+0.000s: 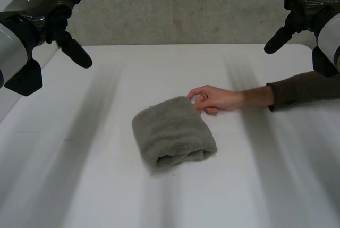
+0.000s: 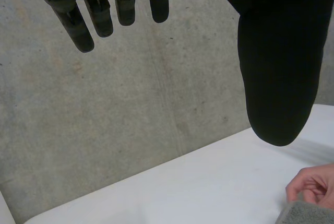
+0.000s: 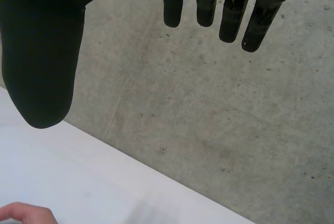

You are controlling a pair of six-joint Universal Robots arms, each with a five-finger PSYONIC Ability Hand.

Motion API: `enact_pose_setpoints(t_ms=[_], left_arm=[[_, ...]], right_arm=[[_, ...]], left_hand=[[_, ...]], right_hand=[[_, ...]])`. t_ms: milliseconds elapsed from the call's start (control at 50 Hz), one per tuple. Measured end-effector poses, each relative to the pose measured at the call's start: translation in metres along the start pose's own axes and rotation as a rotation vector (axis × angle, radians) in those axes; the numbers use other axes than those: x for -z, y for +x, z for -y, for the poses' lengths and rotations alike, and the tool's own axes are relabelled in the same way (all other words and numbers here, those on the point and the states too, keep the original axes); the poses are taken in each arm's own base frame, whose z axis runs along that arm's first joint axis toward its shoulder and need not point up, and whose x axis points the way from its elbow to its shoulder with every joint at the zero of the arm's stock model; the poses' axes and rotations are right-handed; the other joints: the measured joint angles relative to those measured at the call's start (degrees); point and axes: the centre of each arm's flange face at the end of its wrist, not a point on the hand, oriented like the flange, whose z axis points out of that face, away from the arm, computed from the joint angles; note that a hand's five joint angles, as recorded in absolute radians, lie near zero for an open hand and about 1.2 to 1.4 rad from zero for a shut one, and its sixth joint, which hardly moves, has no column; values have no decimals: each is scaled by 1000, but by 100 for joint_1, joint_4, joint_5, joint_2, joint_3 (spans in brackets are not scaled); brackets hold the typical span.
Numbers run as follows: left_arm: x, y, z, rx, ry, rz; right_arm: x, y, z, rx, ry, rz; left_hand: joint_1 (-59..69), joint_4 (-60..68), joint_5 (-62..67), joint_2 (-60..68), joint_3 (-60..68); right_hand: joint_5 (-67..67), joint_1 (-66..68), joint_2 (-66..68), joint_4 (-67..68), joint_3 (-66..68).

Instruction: Fold the towel.

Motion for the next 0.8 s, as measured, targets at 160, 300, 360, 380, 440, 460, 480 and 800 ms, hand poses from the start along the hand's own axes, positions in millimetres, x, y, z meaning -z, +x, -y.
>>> enact_pose_setpoints(t_ms=[160, 300, 360, 380, 440, 460, 480, 800], left_arm=[[-2, 0, -2, -1, 0, -1], [-3, 0, -5, -1, -2, -2], [-4, 0, -6, -1, 7, -3], [-5, 0, -7, -1, 11, -4], [-6, 0, -7, -1, 21, -5], [-6, 0, -7, -1, 27, -6], [-7, 1, -8, 0, 33, -7], [-9, 4, -9, 8, 47, -17]], right_arm=[[0, 1, -1, 2, -4, -17], [0, 1, -3, 2, -11, -16], [0, 1, -5, 1, -16, -13], [0, 0, -5, 1, -17, -12], [0, 0, -7, 1, -21, -11], [0, 0, -7, 1, -23, -11], [0, 0, -8, 1, -24, -10], [0, 0, -8, 2, -24, -9]], left_hand=[[0, 0, 0, -2, -1], [0, 0, 0, -3, -1], [0, 0, 0, -3, -1], [0, 0, 4, -3, -1], [0, 0, 0, -3, -1], [0, 0, 7, -3, -1], [0, 0, 0, -3, -1], [0, 0, -1, -4, -1]], right_hand=[[0, 0, 0, 0, 0], [0, 0, 0, 0, 0], [0, 0, 0, 0, 0], [0, 0, 0, 0, 0], [0, 0, 0, 0, 0], [0, 0, 0, 0, 0], [0, 0, 0, 0, 0], [0, 0, 0, 0, 0]])
